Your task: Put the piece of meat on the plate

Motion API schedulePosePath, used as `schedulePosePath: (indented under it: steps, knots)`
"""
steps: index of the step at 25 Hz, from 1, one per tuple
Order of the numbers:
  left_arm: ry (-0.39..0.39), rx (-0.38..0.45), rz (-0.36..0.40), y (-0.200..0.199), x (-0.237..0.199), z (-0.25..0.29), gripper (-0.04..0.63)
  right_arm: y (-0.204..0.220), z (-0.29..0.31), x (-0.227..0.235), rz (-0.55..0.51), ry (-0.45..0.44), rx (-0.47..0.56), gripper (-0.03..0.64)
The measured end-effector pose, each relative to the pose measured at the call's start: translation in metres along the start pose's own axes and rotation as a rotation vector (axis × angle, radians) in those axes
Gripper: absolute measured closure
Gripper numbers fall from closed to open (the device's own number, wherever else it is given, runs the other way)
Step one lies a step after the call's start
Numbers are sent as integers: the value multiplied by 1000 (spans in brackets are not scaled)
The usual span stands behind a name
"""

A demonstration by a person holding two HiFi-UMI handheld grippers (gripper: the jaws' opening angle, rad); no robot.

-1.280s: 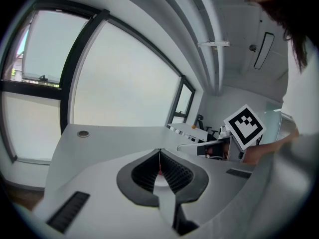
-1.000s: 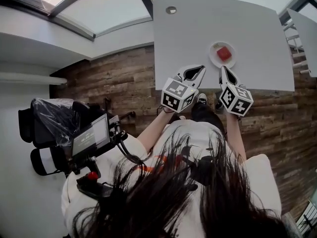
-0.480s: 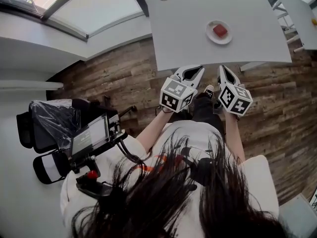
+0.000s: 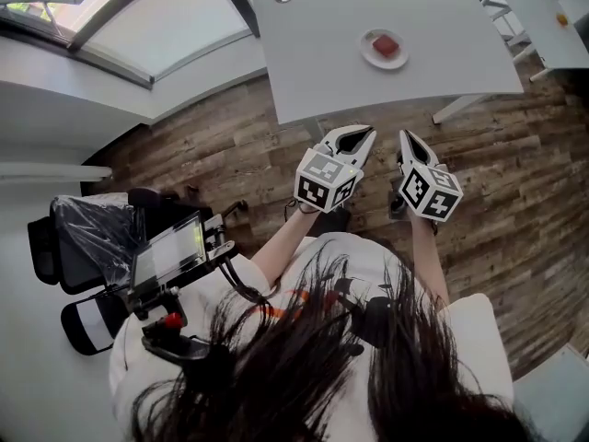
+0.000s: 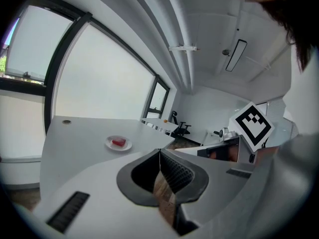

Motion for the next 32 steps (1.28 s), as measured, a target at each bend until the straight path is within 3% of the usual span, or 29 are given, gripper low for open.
schedulePosePath:
  steps: [7,13,23,32]
  knots:
    - [-37,13,26,27,81,-16,589,27,-75,20,13,-49,40,609]
    - [-70,11,-4,40,112,-22,589,34,-99,27,14,-87,9,609]
    - [-136,8,-32,101,236,-59,589,94,-207,43,-13,-185,-21,610]
    - [-149,-17,-9,117,283,-84,589,121,-247,43,20,-215,-26,609]
Point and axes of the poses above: the fingertips, and each gripper's own axes: z forward along the fingers, x to its right, y out of its underside, the point moved 8 cm from there along -z, backward along the fingers, and after that the axes turned 5 degrees about y, right-handed, at the moved point
